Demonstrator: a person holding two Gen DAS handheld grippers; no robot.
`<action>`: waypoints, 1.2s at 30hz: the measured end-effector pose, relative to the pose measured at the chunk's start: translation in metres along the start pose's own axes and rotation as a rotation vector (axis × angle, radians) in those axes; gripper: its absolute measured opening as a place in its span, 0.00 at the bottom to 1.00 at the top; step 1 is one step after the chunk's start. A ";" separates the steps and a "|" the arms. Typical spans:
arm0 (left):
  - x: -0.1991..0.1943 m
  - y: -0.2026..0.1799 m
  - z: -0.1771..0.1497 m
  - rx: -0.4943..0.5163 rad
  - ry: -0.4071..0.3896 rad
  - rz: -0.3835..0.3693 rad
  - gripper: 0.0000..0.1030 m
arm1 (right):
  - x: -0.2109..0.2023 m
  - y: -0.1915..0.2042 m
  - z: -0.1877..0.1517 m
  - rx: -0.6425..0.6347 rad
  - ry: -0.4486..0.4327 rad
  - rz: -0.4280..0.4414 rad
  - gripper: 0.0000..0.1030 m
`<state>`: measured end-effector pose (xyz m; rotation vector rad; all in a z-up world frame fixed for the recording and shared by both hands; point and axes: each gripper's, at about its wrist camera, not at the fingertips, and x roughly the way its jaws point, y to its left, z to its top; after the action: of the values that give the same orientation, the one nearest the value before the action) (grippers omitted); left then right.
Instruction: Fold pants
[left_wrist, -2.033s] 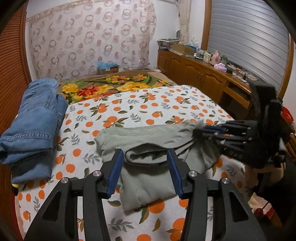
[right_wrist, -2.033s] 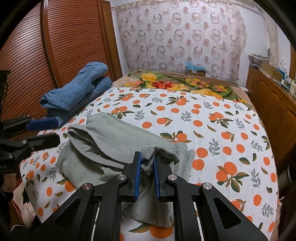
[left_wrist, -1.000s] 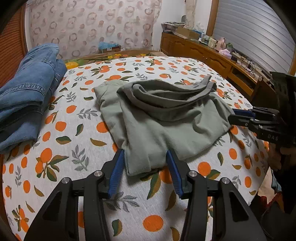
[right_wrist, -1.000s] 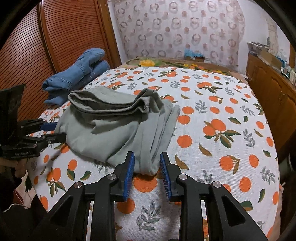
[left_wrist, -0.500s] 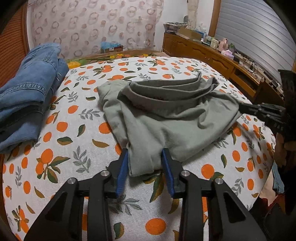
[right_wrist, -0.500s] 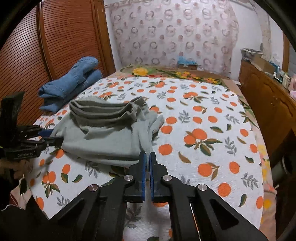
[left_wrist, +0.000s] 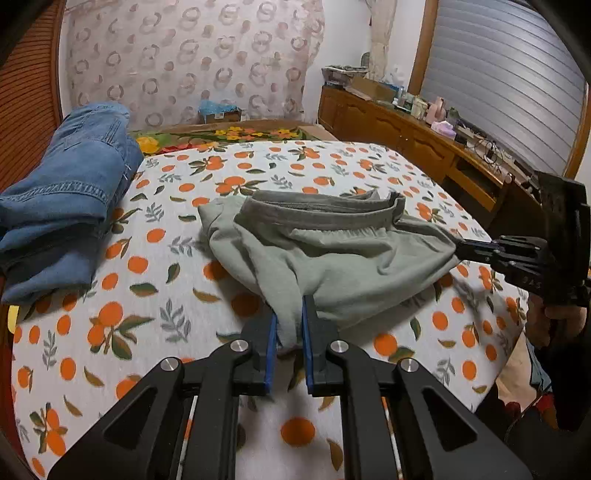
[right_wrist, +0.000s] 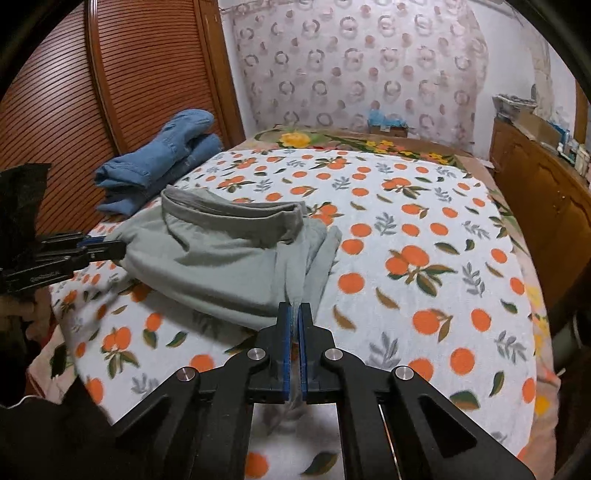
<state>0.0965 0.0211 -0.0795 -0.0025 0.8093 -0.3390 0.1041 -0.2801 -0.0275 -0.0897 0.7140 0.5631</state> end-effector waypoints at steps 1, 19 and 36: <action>-0.002 -0.001 -0.003 0.003 0.002 -0.005 0.13 | -0.002 0.000 -0.003 0.002 0.001 0.005 0.03; -0.020 -0.017 -0.030 0.038 0.035 0.011 0.24 | -0.036 0.017 -0.034 0.004 -0.011 0.049 0.03; 0.009 -0.003 0.004 0.052 0.031 0.066 0.49 | -0.021 0.027 -0.008 -0.085 -0.042 0.015 0.32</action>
<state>0.1038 0.0155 -0.0827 0.0785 0.8288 -0.2982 0.0725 -0.2693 -0.0174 -0.1509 0.6507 0.6082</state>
